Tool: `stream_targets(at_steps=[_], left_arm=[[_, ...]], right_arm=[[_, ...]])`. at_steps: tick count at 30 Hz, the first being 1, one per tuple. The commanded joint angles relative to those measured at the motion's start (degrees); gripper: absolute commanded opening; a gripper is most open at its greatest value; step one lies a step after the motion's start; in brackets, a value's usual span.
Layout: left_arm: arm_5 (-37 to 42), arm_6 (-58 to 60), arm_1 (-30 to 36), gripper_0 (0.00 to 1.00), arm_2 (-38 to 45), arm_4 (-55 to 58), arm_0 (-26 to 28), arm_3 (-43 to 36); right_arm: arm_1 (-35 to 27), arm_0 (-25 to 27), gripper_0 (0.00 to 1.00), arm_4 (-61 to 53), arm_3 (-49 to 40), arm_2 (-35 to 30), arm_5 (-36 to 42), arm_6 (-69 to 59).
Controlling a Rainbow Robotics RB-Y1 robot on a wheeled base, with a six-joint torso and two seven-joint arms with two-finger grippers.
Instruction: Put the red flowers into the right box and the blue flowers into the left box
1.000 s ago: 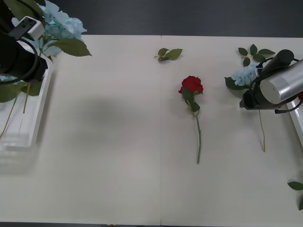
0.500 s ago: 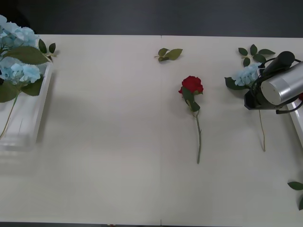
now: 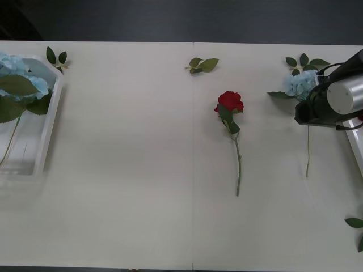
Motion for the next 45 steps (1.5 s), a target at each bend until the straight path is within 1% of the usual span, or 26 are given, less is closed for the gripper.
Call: stream_targets(at_steps=[1, 4, 8, 10, 11, 12, 13, 14, 15, 16, 18, 22, 23, 26, 31, 32, 35, 38, 40, 45], left_arm=[[-5.64, -0.31, 2.18, 0.0, -2.75, -2.14, -0.53, 3.27], [-9.86, -0.22, 2.27, 0.0, -4.42, -2.85, -0.53, 6.17], [-13.9, -0.13, 2.27, 0.0, -6.26, -3.81, -0.53, 8.71], [-15.05, 0.04, 2.27, 0.0, -7.05, -4.25, -0.53, 9.15], [-15.22, 0.04, 2.18, 0.0, -7.32, -4.52, -0.53, 9.24], [-15.22, 0.04, 2.18, 0.19, -7.32, -4.61, -0.53, 9.24], [-15.22, 0.04, 2.18, 0.33, -7.32, -4.52, -0.53, 9.24], [-15.22, -0.04, 2.27, 0.6, -7.32, -4.52, -0.53, 9.24], [-15.22, -0.13, 2.18, 0.74, -7.32, -4.25, -0.53, 9.24], [-15.22, -0.22, 2.27, 0.86, -7.32, -3.99, -0.53, 9.24], [-15.05, -0.66, 2.27, 0.93, -7.14, -3.64, -0.53, 8.63], [-11.88, -1.71, 2.18, 0.98, -4.5, -3.02, -0.53, 6.17], [-9.95, -2.68, 2.27, 0.99, -2.92, -2.76, -0.53, 4.85], [-4.5, -5.32, 2.27, 1.0, 2.09, -2.14, -0.62, 0.89], [3.24, -6.55, 2.18, 1.0, 7.01, -0.47, -0.71, -5.08], [5.34, -6.55, 2.27, 1.0, 8.24, 0.58, -0.71, -6.84], [8.51, -6.81, 2.18, 1.0, 9.91, 4.01, -0.62, -9.39], [10.62, -7.51, 2.18, 1.0, 10.44, 9.46, -0.71, -11.32], [10.97, -8.13, 2.18, 1.0, 10.26, 15.35, -0.71, -11.5], [10.88, -9.45, 2.1, 1.0, 8.42, 26.33, -0.71, -11.24]], right_arm=[[-6.11, -0.36, 0.0, -8.91, -1.3, -3.97, -0.2, 13.78], [-8.66, -0.44, 0.0, -17.26, -1.47, -5.99, -0.46, 21.78], [-10.42, -0.44, 0.0, -26.32, -2.0, -7.39, -1.34, 29.86], [-11.12, -0.44, 0.0, -32.47, -2.53, -7.39, -2.4, 33.2], [-11.38, -0.36, 0.0, -37.39, -2.53, -7.39, -2.48, 35.58], [-11.74, -0.09, 0.0, -41.7, -2.53, -7.39, -2.48, 38.12], [-11.91, 0.17, 0.0, -43.89, -2.53, -7.39, -2.84, 39.71], [-12.35, 0.7, 0.0, -48.2, -2.79, -7.39, -3.54, 43.31], [-12.62, 1.05, 0.0, -51.19, -3.05, -7.48, -3.98, 46.21], [-12.7, 1.66, 0.0, -54.97, -3.32, -7.39, -4.59, 49.81], [-12.7, 2.89, 0.0, -61.65, -3.93, -7.48, -5.65, 55.88], [-12.7, 5.44, 0.0, -70.09, -7.27, -7.57, -8.55, 63.17], [-12.7, 6.41, 0.0, -72.11, -9.03, -7.48, -10.31, 65.02], [-12.53, 8.96, 0.0, -77.47, -15.01, -7.57, -15.58, 69.24], [-10.15, 11.33, 0.0, -81.25, -23.8, -7.57, -22.61, 73.19], [-8.75, 11.51, 0.0, -81.34, -26.17, -7.57, -24.19, 74.25], [-6.29, 11.68, 0.0, -81.34, -29.16, -7.57, -26.65, 74.69], [-2.42, 11.68, 0.0, -81.25, -31.18, -7.57, -28.59, 74.95], [1.27, 11.68, 0.0, -80.81, -31.79, -7.48, -30.08, 75.13], [7.16, 11.68, 0.0, -78.26, -32.41, -7.48, -32.37, 75.48]])
